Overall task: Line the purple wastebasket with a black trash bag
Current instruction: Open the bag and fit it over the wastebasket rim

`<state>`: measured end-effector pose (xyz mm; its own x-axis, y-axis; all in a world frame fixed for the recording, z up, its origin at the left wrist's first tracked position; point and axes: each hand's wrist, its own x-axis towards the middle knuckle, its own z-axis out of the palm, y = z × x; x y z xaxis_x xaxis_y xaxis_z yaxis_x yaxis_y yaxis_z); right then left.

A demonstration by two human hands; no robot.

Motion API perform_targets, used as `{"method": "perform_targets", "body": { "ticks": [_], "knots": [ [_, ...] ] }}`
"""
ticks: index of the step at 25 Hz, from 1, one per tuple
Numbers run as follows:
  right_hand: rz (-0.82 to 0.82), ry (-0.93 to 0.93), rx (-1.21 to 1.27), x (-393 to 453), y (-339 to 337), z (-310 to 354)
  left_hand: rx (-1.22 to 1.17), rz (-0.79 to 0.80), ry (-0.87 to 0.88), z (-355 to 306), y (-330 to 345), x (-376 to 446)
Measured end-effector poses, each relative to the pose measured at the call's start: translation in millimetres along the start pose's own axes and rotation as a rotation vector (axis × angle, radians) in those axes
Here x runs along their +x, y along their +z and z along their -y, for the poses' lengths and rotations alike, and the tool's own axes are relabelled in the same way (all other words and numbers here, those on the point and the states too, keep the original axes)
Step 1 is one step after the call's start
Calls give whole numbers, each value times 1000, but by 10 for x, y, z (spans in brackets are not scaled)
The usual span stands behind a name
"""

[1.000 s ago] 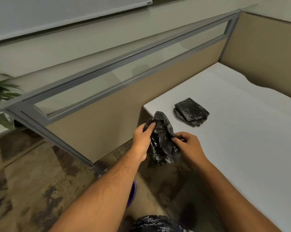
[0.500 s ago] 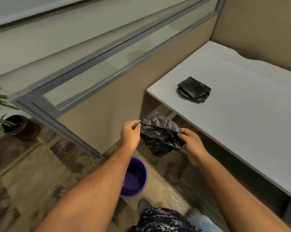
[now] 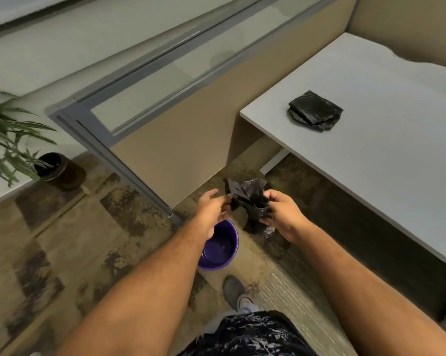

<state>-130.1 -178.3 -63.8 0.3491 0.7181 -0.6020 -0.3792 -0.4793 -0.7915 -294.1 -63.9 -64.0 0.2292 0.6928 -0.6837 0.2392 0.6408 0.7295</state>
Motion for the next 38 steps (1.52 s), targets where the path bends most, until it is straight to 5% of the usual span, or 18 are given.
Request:
{"method": "perform_targets", "body": {
  "ticks": [4,7,11,19,23,30,38],
  "knots": [
    [33,32,-36,-101,67,-298,154,-157,36,358,-308,-77],
    [58,17,-61,-147,135,-491,11,-260,-45,519,-504,-248],
    [62,-16,-98,-207,355,-690,-88,-8,-250,605,-670,-385],
    [54,-229,-477,6,977,-1081,-50,124,-192,460,-1097,114],
    [-118,-235,-581,202,1428,-1151,100,140,-135,275,-1317,567],
    [-651,-35,201,514,2036,-1098,136,175,-103,65,-1945,1265],
    [-854,275,416,871,1920,-1768,41,51,-231,298,-2244,1798]
  ]
}}
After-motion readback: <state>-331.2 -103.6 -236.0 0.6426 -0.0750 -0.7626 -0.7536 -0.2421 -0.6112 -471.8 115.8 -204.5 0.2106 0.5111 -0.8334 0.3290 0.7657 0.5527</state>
